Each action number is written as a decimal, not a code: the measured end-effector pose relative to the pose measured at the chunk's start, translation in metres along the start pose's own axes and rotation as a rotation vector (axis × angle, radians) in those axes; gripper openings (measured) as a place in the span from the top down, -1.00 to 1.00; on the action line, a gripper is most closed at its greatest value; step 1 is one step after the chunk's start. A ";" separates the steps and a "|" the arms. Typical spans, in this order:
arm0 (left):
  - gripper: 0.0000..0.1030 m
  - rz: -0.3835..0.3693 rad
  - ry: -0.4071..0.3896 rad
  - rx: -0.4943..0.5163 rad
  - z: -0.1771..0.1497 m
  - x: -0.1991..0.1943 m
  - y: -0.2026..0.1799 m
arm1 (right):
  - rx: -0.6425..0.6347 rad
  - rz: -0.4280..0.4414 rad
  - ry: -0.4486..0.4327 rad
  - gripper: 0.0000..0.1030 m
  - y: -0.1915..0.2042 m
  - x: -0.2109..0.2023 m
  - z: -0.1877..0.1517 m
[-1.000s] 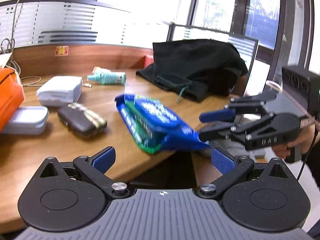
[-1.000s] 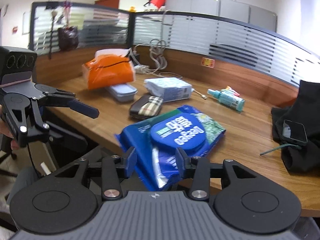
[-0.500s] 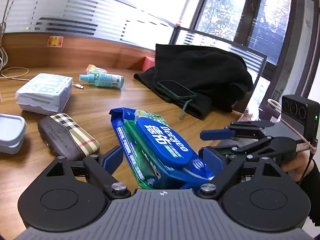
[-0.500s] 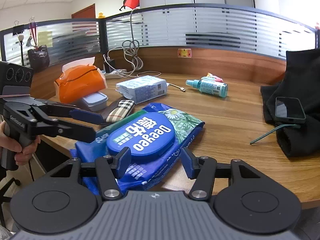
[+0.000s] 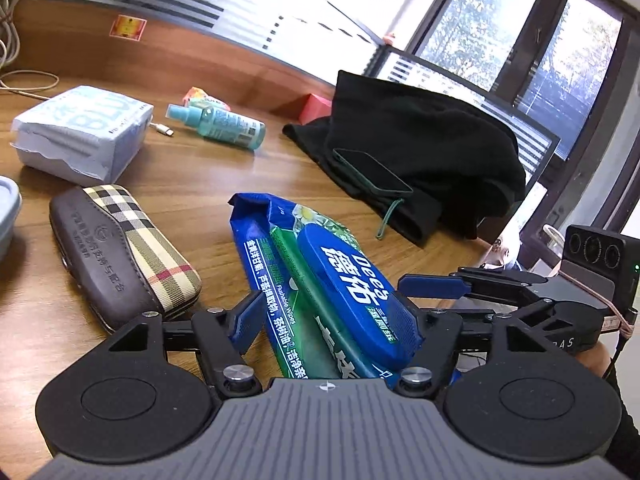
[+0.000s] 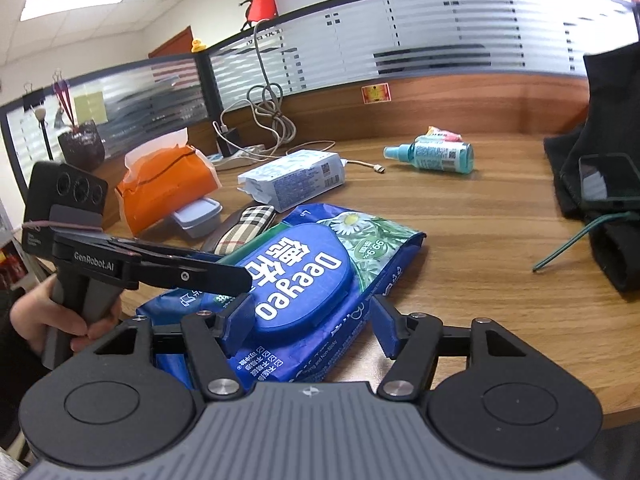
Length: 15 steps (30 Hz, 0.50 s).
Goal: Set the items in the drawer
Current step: 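Close the left tool on the wipes pack while the right tool still holds it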
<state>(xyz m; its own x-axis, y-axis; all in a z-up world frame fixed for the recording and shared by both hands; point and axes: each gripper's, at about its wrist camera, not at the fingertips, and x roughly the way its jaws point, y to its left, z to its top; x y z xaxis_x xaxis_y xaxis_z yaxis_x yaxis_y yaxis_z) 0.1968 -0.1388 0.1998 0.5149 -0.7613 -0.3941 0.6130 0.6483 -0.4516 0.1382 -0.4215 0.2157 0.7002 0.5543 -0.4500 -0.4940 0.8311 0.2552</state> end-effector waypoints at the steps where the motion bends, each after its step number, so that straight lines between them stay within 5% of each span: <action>1: -0.33 -0.002 0.001 -0.001 0.000 0.001 0.000 | 0.010 0.010 0.002 -0.39 -0.002 0.002 0.000; 15: -0.32 -0.017 -0.001 -0.045 -0.002 0.007 0.007 | 0.119 0.098 -0.003 -0.42 -0.006 0.012 -0.004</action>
<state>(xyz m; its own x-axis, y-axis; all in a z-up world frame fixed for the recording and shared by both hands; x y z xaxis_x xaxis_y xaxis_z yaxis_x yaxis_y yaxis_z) 0.2029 -0.1393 0.1922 0.5055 -0.7721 -0.3852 0.5940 0.6352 -0.4937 0.1481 -0.4201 0.2053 0.6529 0.6331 -0.4158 -0.4958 0.7722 0.3973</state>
